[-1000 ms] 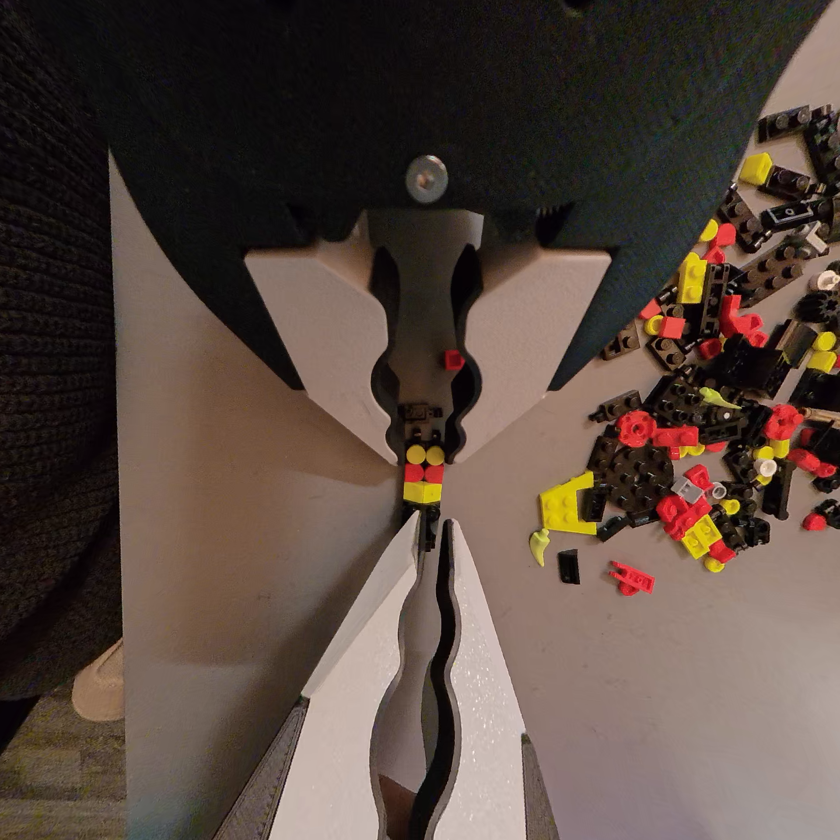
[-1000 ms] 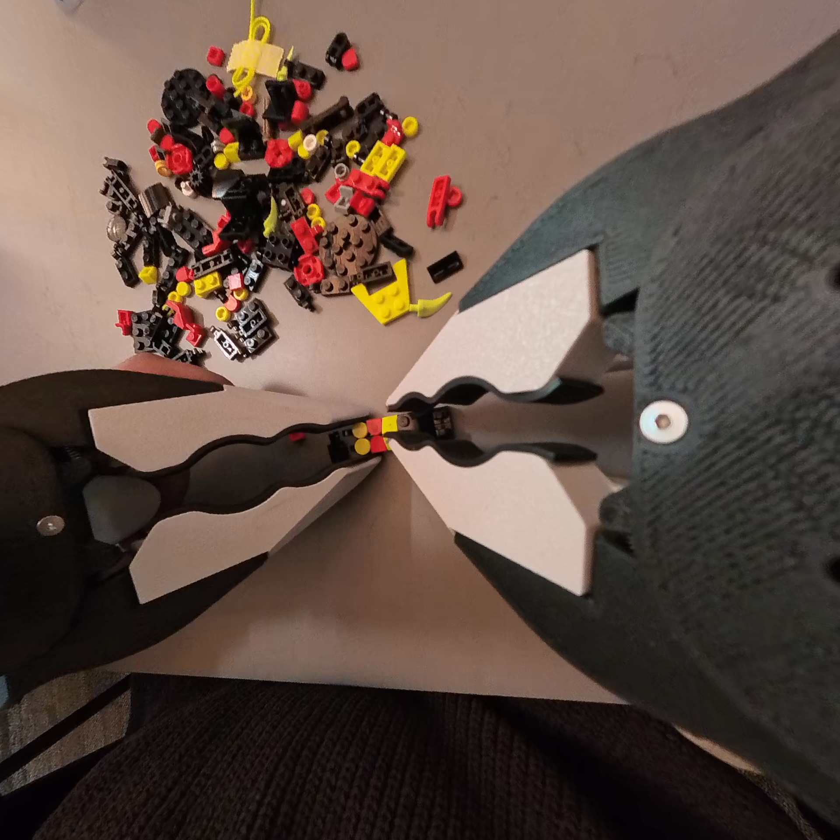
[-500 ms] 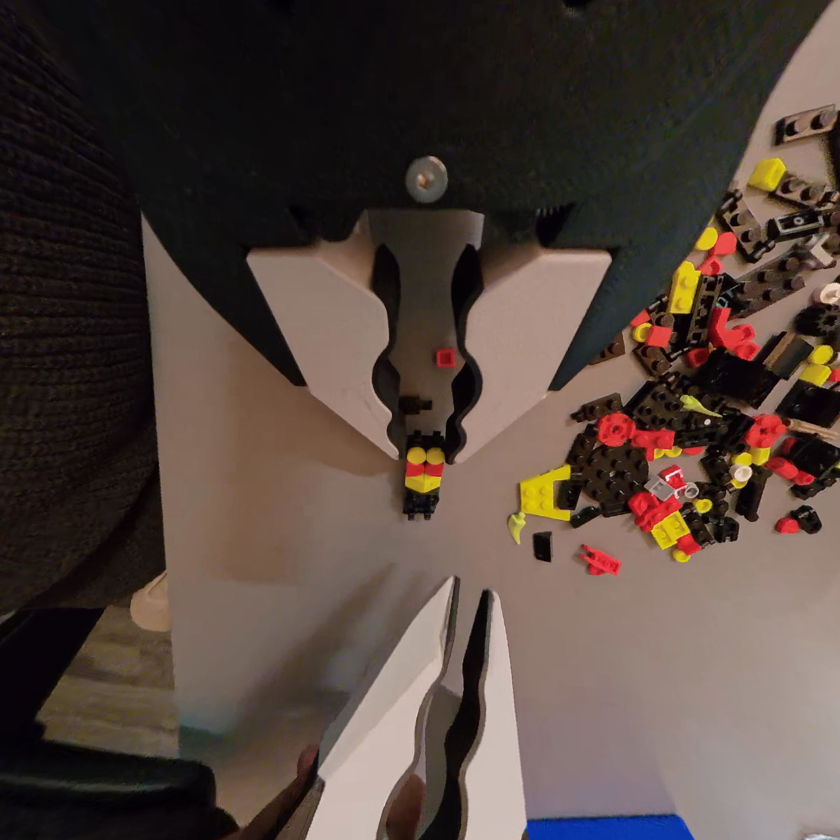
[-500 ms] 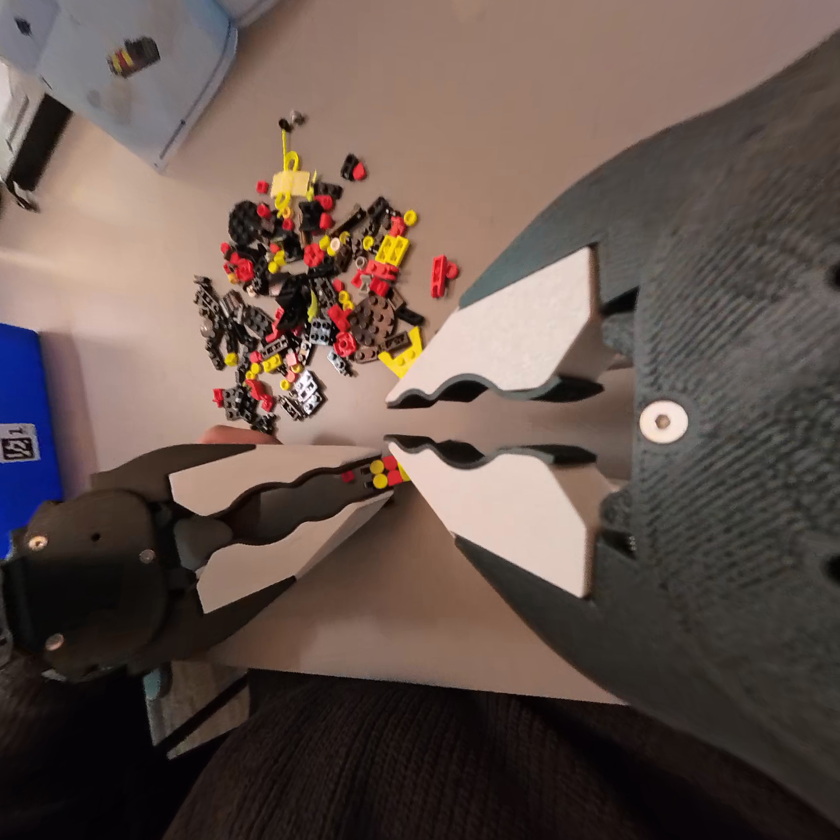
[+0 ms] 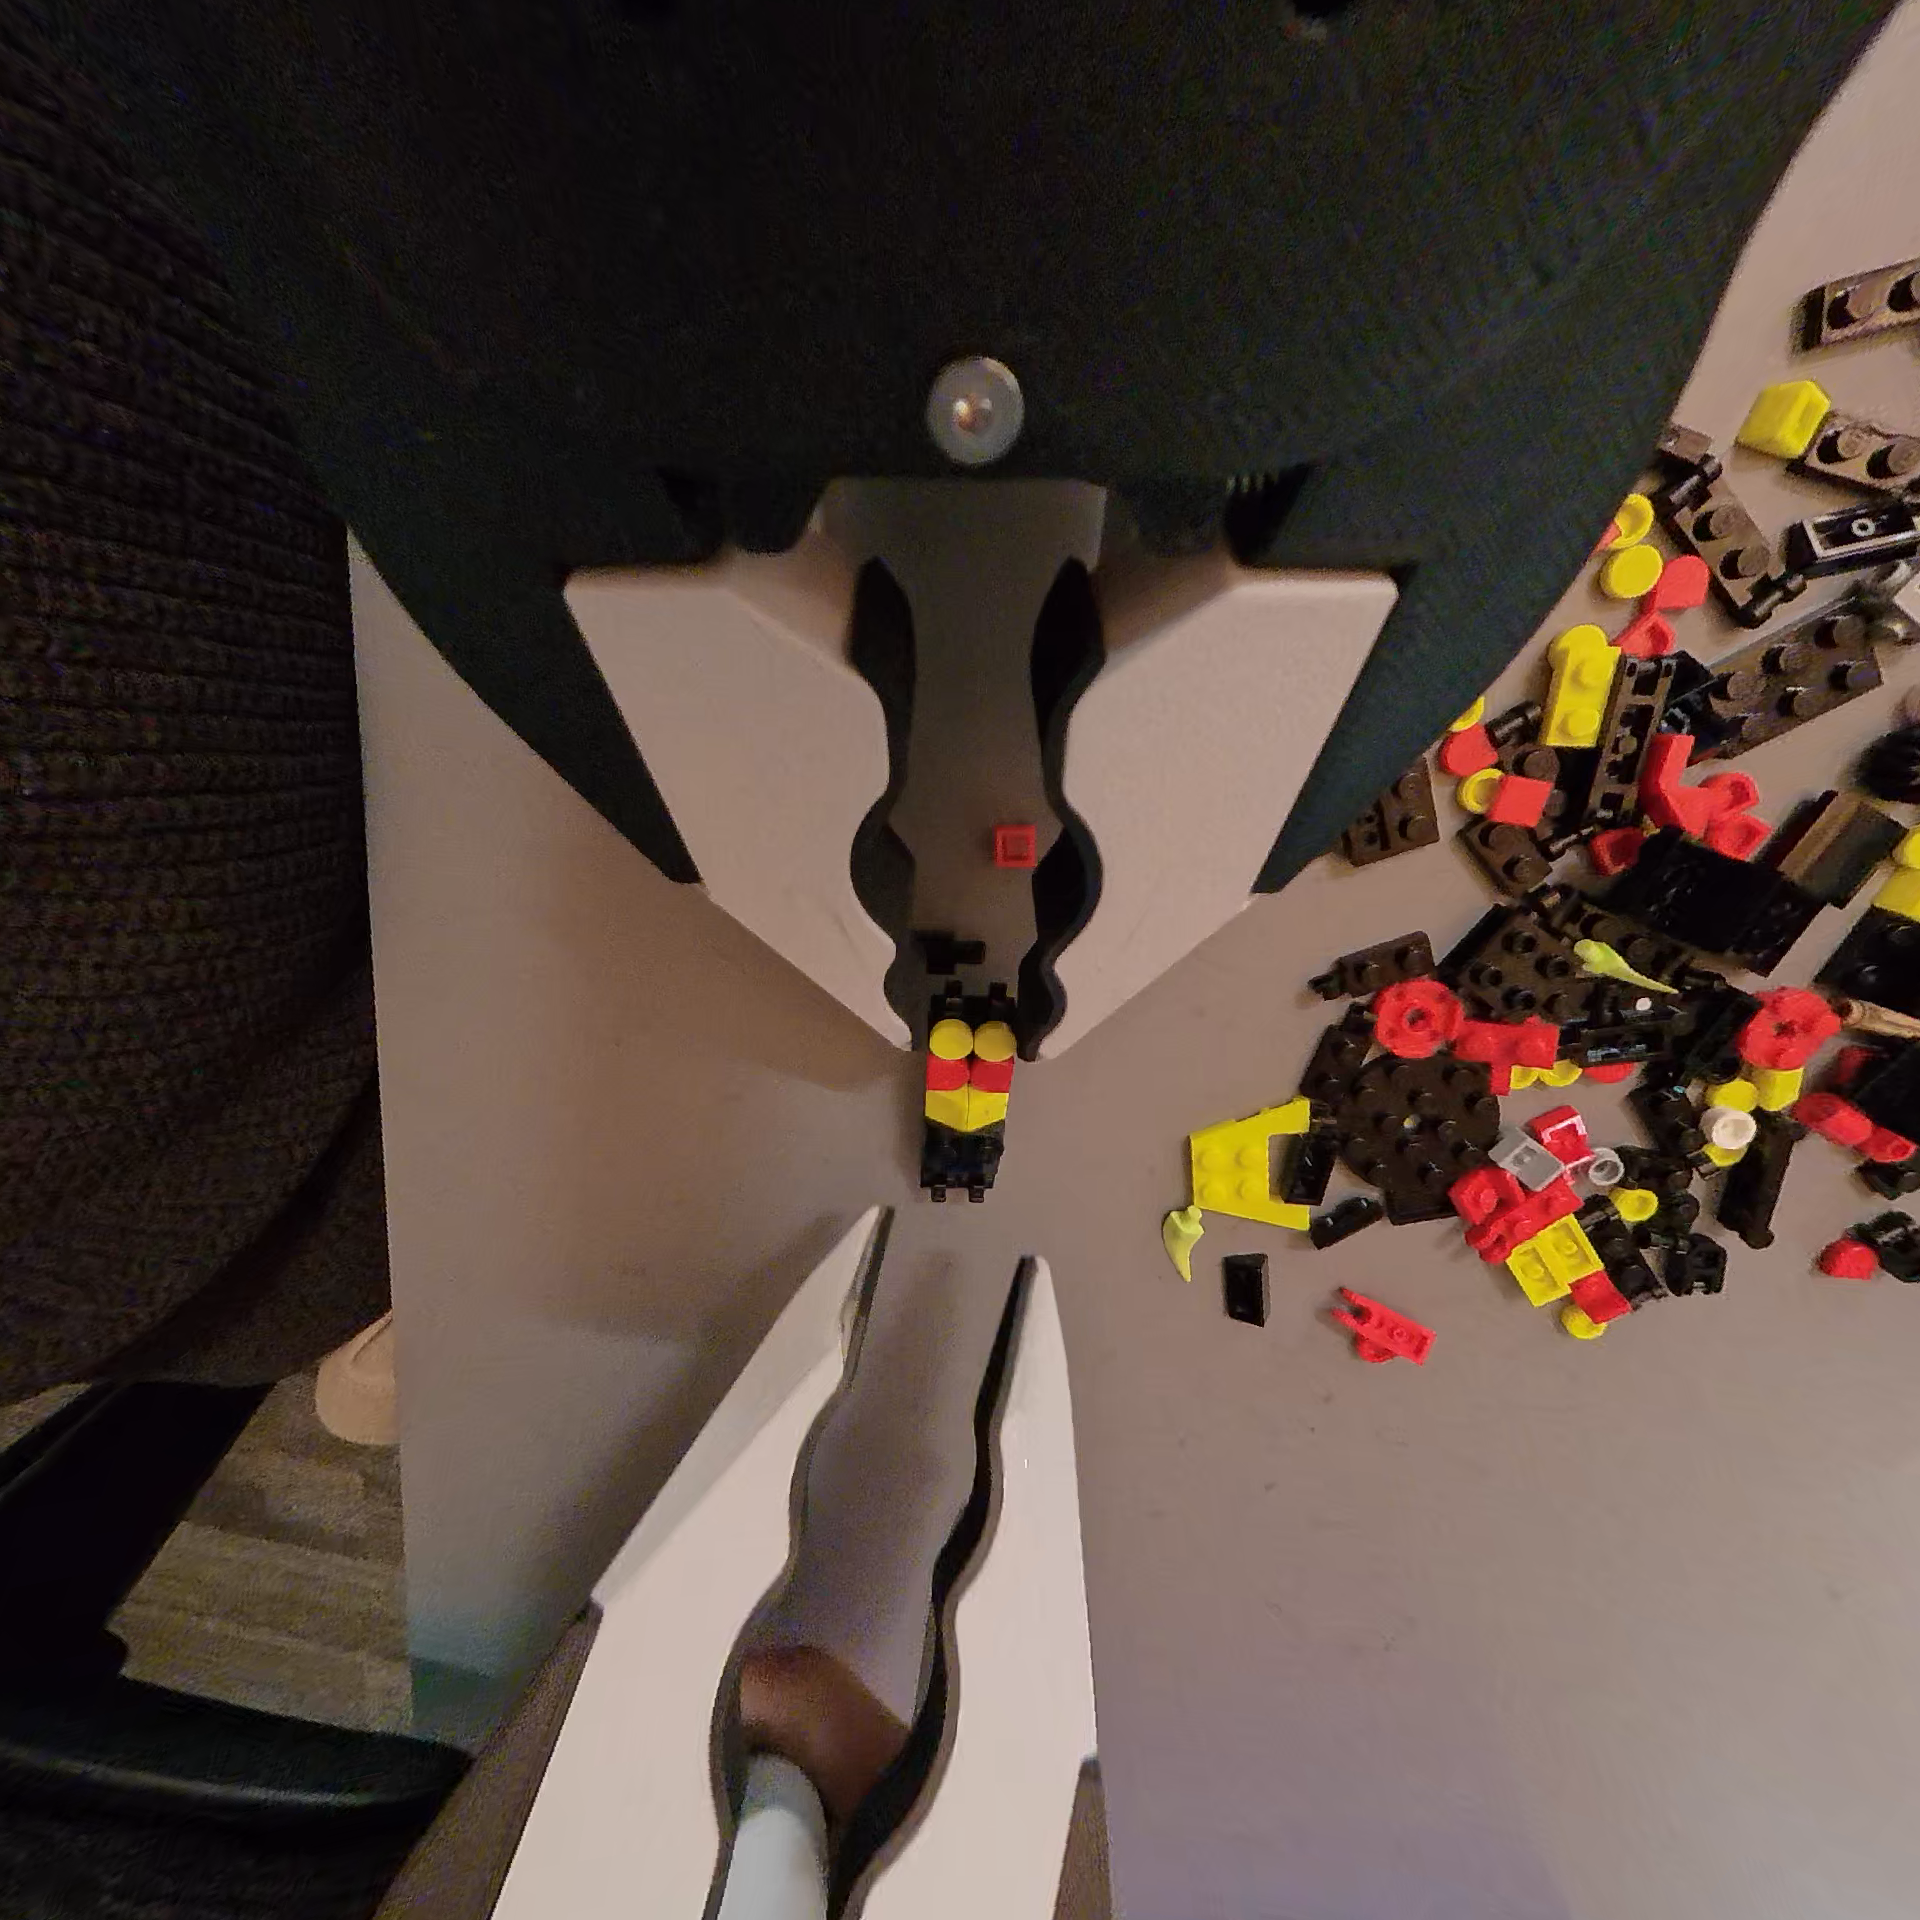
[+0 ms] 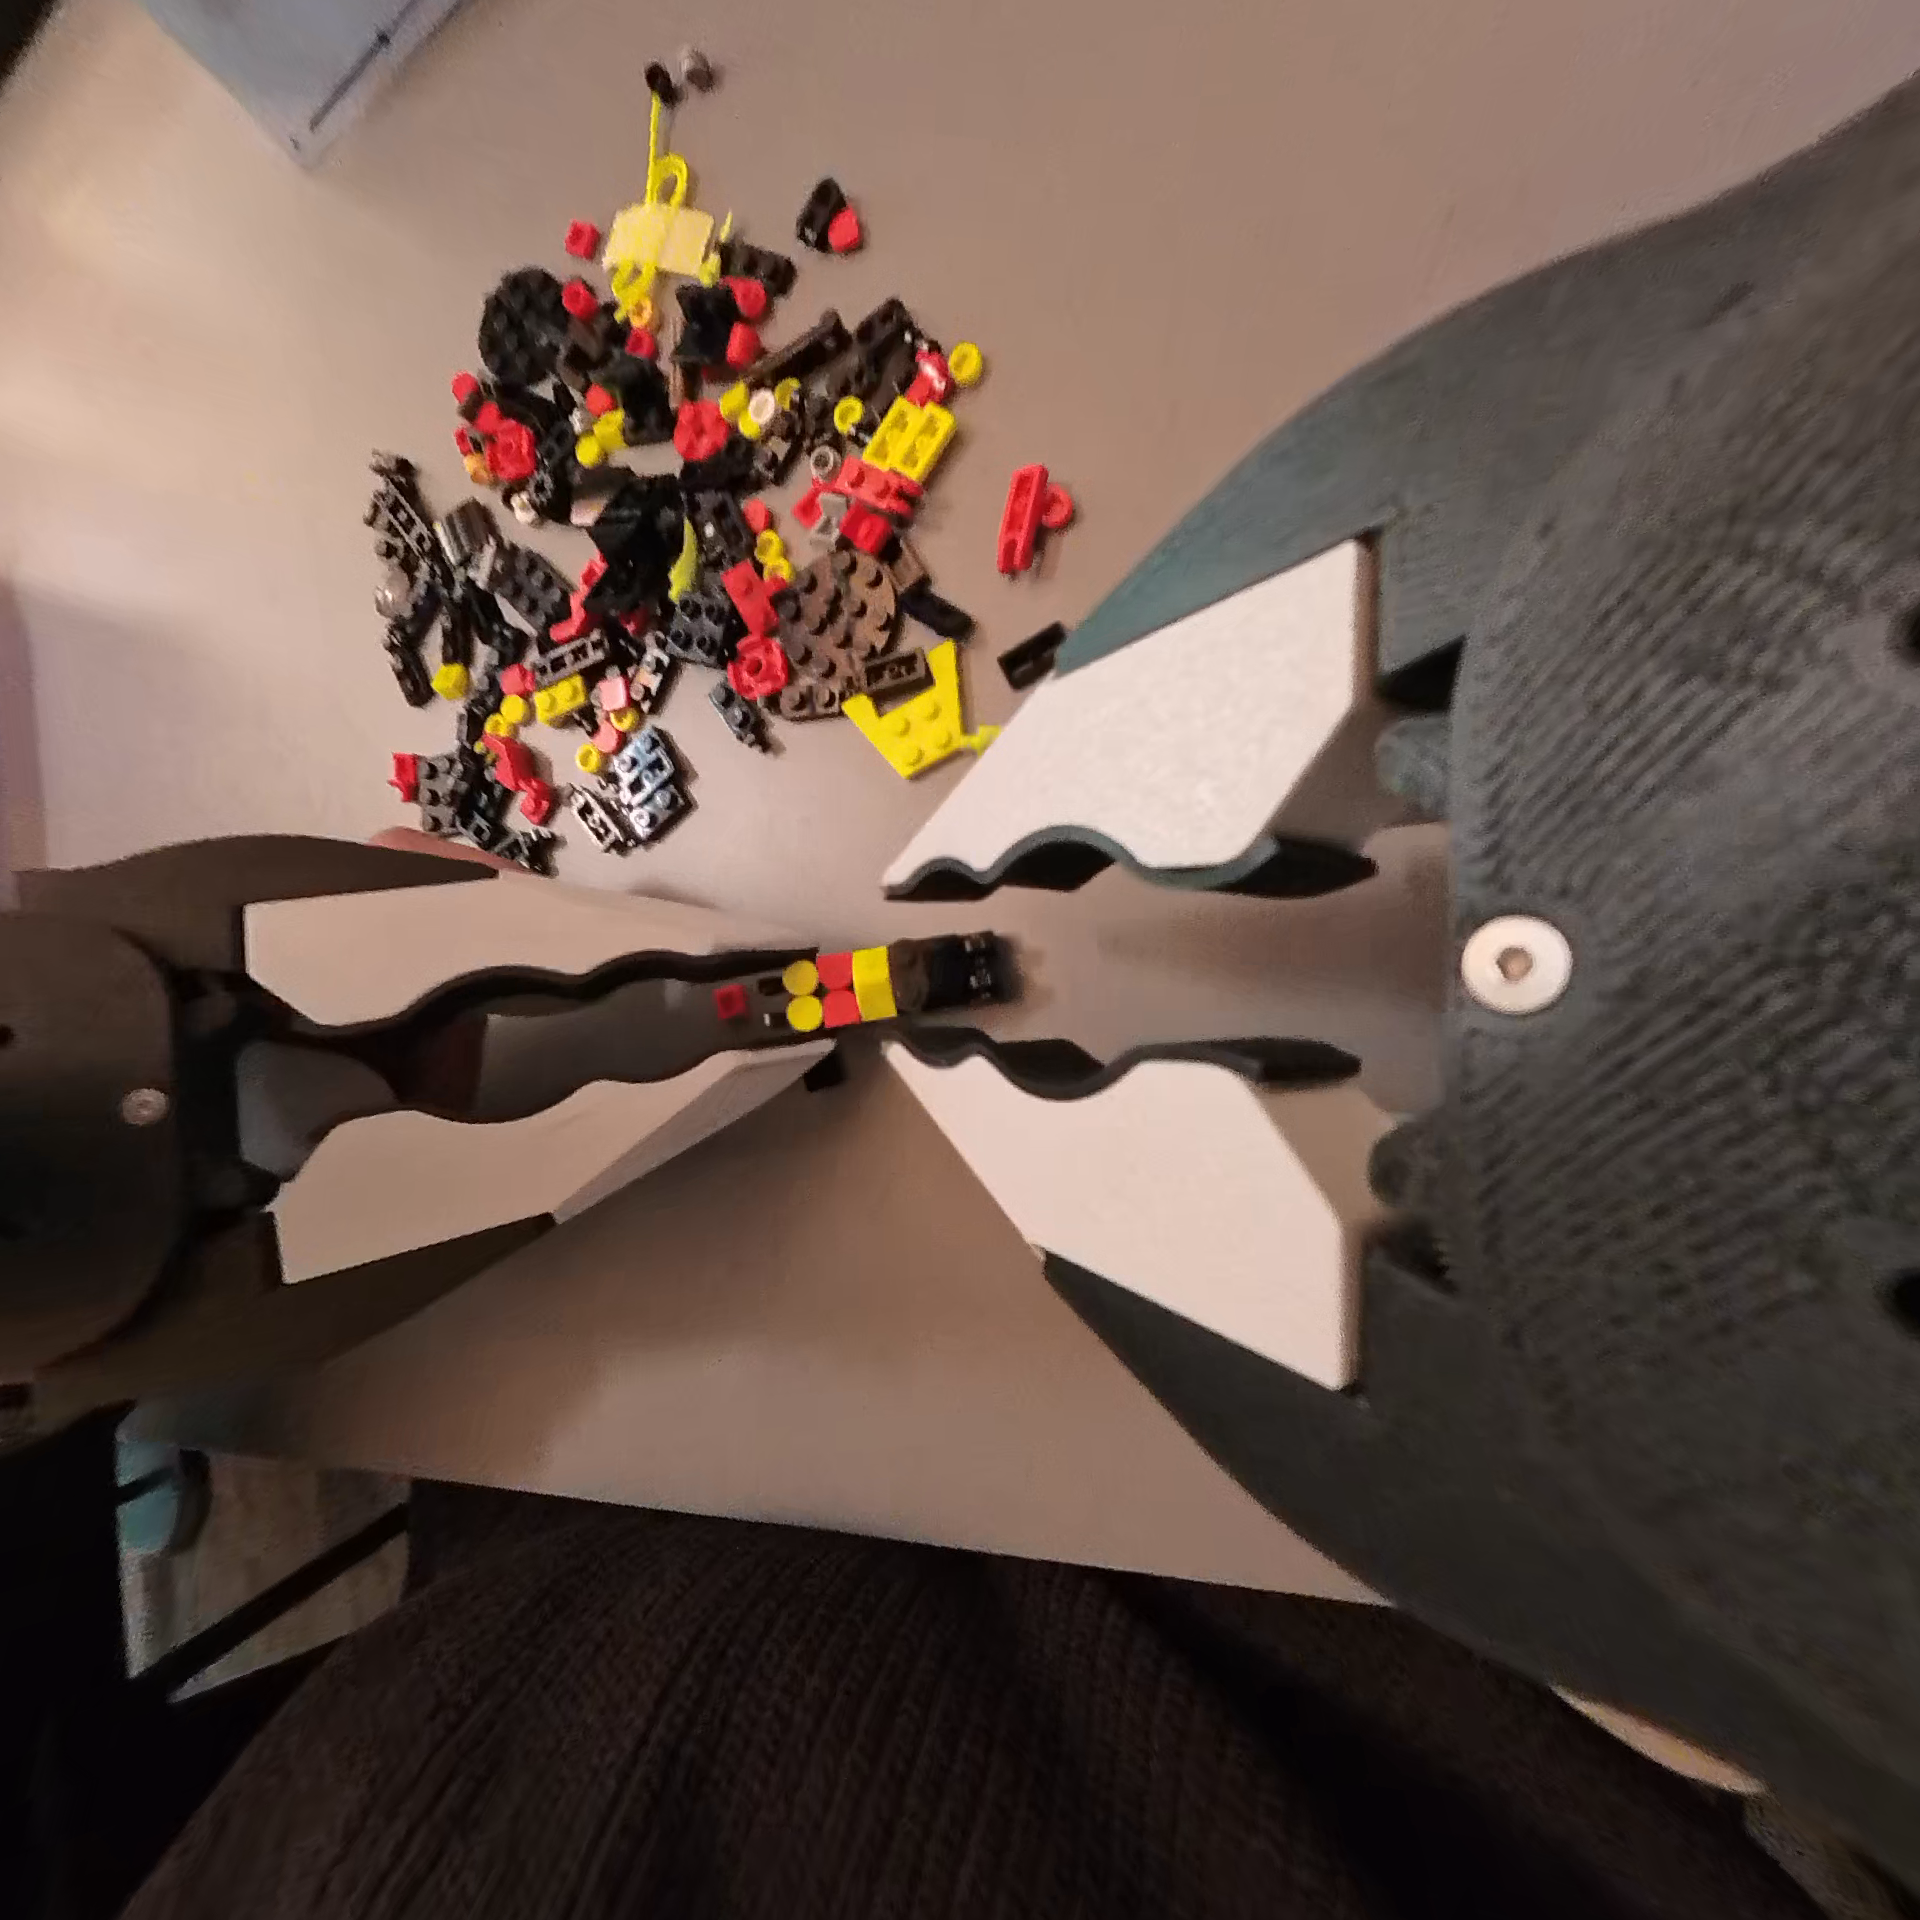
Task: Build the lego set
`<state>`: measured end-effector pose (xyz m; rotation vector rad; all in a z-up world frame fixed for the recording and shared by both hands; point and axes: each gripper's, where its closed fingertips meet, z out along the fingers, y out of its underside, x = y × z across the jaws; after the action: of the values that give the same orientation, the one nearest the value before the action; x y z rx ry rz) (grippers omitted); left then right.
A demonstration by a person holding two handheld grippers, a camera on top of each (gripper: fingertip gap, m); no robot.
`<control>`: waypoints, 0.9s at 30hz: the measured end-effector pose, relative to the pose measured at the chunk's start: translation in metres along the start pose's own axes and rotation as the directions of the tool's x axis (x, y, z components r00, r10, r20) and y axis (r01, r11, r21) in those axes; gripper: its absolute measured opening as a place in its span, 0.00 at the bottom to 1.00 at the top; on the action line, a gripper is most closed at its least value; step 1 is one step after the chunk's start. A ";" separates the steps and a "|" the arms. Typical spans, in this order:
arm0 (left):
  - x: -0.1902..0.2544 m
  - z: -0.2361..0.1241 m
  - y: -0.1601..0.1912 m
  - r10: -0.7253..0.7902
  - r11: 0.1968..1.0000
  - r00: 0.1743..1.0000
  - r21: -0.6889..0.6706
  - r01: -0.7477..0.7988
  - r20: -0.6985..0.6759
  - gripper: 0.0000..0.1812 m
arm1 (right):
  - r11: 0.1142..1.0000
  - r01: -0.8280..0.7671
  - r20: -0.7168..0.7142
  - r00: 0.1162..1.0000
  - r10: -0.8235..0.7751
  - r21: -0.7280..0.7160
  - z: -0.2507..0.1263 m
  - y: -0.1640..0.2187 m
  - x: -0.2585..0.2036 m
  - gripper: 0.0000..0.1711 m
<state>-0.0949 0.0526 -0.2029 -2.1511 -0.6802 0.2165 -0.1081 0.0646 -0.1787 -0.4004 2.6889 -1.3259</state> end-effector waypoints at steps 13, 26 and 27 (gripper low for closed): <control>-0.016 -0.008 -0.015 -0.399 0.906 0.909 0.102 0.411 -0.120 0.08 | 0.923 0.345 -0.268 0.885 -0.380 -0.169 0.004 -0.006 0.013 0.24; -0.014 -0.024 -0.038 -0.595 0.722 0.713 0.144 0.677 -0.372 0.08 | 0.796 0.528 -0.408 0.684 -0.605 -0.295 0.002 -0.020 0.022 0.13; -0.013 -0.023 -0.038 -0.591 0.725 0.713 0.140 0.675 -0.378 0.08 | 0.794 0.532 -0.410 0.680 -0.607 -0.295 0.002 -0.020 0.022 0.12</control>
<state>-0.1119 0.0485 -0.1598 -1.5203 -1.0970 -0.3838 -0.1247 0.0453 -0.1633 -1.1649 3.2581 -1.5300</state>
